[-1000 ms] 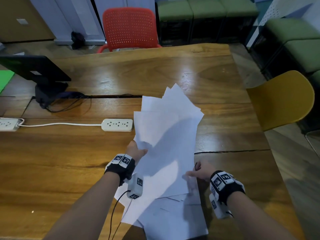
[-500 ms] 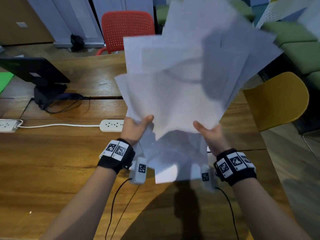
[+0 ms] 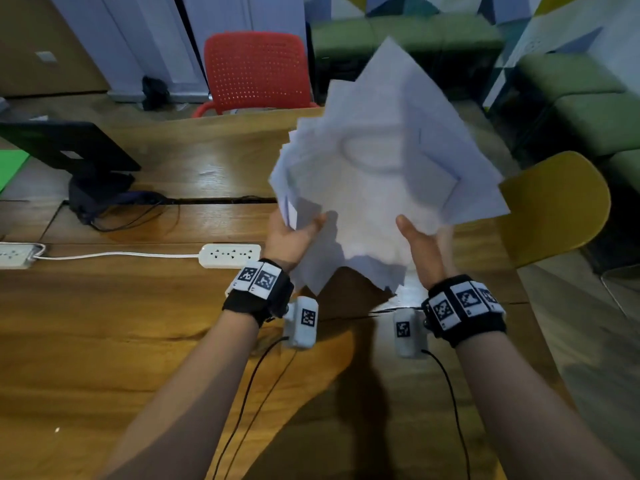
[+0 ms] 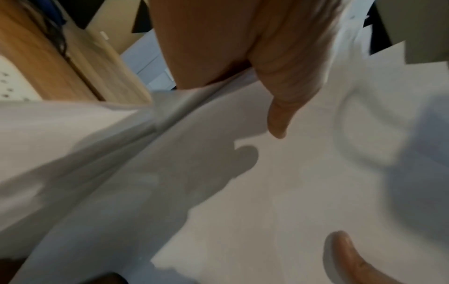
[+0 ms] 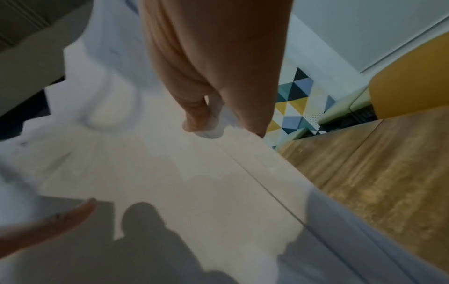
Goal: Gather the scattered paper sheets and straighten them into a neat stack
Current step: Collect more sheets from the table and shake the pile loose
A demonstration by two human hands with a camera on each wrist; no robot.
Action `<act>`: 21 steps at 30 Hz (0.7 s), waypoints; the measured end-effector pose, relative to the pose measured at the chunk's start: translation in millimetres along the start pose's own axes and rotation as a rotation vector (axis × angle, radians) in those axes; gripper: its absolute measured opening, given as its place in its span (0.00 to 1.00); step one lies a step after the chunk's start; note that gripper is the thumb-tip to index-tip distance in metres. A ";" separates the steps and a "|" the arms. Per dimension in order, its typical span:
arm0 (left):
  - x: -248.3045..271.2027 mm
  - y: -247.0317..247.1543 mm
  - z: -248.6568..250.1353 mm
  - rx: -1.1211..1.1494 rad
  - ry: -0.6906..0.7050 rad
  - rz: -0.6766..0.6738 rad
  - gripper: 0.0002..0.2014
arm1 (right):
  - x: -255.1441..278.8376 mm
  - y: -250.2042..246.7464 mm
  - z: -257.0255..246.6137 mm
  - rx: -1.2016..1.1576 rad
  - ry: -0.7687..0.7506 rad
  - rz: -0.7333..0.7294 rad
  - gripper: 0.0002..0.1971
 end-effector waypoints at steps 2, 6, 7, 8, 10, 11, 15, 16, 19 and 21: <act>-4.7 -2.6 1.7 0.038 0.002 0.070 0.07 | -2.9 2.4 -8.8 -0.026 -0.015 0.021 0.15; -11.6 -16.0 9.1 0.115 0.023 0.115 0.12 | 2.9 -0.3 -33.8 -0.023 -0.171 0.013 0.09; -11.7 -21.1 10.6 0.123 0.026 0.116 0.14 | 2.9 -4.7 -37.1 -0.004 -0.210 -0.007 0.10; -11.6 -26.3 11.8 0.126 0.032 0.104 0.15 | 4.3 -8.5 -40.6 0.015 -0.224 -0.050 0.11; -12.3 -31.1 12.4 0.135 0.014 0.022 0.16 | 5.0 -12.3 -38.7 0.108 -0.141 -0.148 0.16; -11.9 -30.3 13.4 0.122 -0.007 -0.028 0.16 | 3.7 -13.7 -33.7 0.168 -0.066 -0.171 0.21; -12.6 -22.4 13.0 0.042 -0.068 -0.098 0.25 | -4.1 -17.4 -15.1 0.344 0.211 -0.120 0.42; -12.8 -21.5 14.1 0.044 -0.055 -0.091 0.25 | -1.8 -15.9 -15.4 0.368 0.245 -0.107 0.45; -14.5 -26.0 19.1 0.084 0.005 -0.069 0.18 | 1.8 -19.2 -24.5 0.237 0.093 -0.074 0.25; -15.6 -33.3 18.0 0.047 0.008 -0.101 0.15 | 7.2 -26.3 -34.7 0.092 -0.068 -0.008 0.11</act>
Point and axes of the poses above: each hand's wrist, its own x-axis away from the middle knuckle, its own y-axis out of the palm, z = x × y, the point moved 2 cm from there along -x, towards the middle knuckle, and after that the axes turned 1 degree about -z, right-handed, at the moved point
